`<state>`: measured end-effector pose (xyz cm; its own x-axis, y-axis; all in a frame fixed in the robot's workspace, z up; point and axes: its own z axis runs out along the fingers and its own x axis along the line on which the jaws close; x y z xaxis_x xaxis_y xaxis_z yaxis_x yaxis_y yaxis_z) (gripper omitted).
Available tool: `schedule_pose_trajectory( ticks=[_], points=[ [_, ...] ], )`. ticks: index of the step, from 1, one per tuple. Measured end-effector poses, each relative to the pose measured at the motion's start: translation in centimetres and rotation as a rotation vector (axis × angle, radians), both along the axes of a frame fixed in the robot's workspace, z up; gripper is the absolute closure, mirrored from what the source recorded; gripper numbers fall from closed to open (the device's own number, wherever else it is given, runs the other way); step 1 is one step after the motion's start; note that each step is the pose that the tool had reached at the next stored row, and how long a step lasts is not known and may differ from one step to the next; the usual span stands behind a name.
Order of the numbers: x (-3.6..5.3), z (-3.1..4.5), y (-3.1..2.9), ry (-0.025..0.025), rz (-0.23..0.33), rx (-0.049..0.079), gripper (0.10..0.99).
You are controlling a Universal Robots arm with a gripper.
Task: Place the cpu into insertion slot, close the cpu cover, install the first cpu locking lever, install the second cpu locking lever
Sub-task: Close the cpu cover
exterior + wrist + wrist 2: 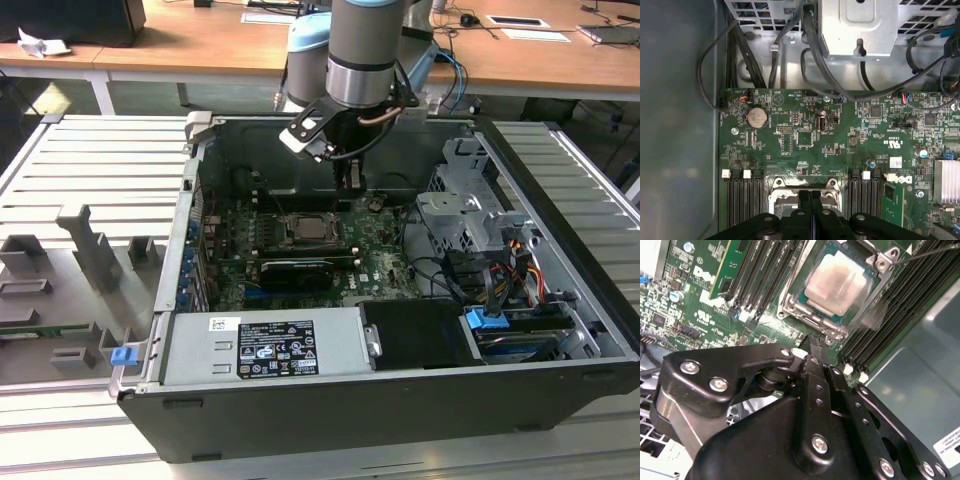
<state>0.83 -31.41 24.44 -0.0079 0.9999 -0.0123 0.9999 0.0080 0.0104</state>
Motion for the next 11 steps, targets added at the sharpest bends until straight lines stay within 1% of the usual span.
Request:
schedule_pose_trajectory(
  ticks=[4,7,11],
  points=[
    [-0.43,-0.48,0.03,-0.0003,0.0,-0.005,0.98],
    [-0.69,-0.93,0.04,-0.0003,0.0,-0.007,0.98],
    [-1.84,-1.12,0.04,-0.0006,0.005,-0.007,0.98]
  ],
)
